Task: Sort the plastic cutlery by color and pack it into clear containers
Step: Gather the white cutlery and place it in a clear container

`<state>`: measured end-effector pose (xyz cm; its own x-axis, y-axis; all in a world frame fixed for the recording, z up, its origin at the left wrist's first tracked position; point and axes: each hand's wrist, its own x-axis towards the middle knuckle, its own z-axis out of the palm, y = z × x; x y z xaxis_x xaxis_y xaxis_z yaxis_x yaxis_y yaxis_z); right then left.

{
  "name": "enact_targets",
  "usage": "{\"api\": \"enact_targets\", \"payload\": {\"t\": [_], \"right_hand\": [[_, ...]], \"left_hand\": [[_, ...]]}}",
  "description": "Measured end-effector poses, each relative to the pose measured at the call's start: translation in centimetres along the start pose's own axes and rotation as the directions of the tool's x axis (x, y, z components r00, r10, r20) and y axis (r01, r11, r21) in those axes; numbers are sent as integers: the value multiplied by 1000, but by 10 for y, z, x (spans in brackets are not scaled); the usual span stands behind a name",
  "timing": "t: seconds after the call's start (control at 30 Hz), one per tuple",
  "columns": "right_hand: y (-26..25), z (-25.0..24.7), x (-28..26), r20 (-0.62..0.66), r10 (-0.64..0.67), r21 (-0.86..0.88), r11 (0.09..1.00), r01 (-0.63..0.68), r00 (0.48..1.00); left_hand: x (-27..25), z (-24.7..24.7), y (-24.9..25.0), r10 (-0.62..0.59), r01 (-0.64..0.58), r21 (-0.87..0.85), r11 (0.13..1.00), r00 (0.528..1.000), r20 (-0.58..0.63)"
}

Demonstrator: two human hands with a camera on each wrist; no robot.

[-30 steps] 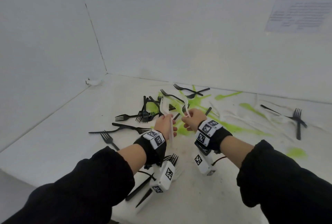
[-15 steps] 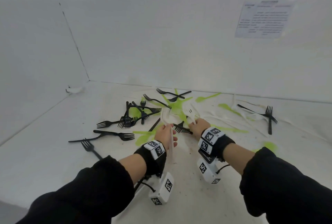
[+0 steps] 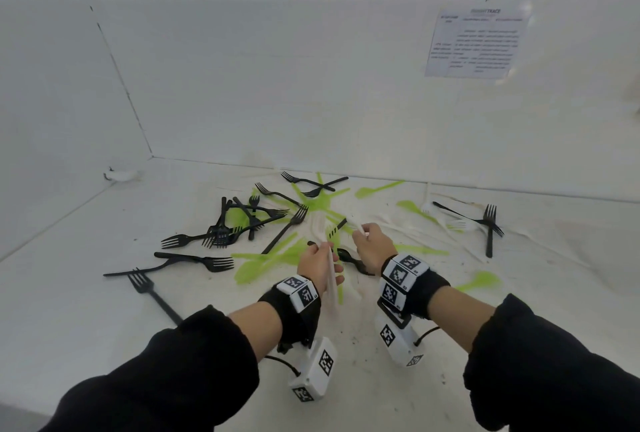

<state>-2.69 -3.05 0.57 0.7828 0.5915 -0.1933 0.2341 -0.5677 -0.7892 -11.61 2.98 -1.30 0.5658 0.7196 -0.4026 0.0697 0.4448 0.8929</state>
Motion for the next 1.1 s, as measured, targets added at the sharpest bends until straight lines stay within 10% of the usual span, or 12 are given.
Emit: {"api": "enact_targets", "payload": {"t": [0.57, 1.1], "right_hand": [[32, -31, -18, 69, -134, -153, 978, 143, 989], [58, -60, 1, 12, -109, 96, 990, 107, 994]], "left_hand": [[-7, 59, -23, -3, 4, 69, 998, 1000, -18], [-16, 96, -24, -23, 26, -63, 998, 998, 51]]}}
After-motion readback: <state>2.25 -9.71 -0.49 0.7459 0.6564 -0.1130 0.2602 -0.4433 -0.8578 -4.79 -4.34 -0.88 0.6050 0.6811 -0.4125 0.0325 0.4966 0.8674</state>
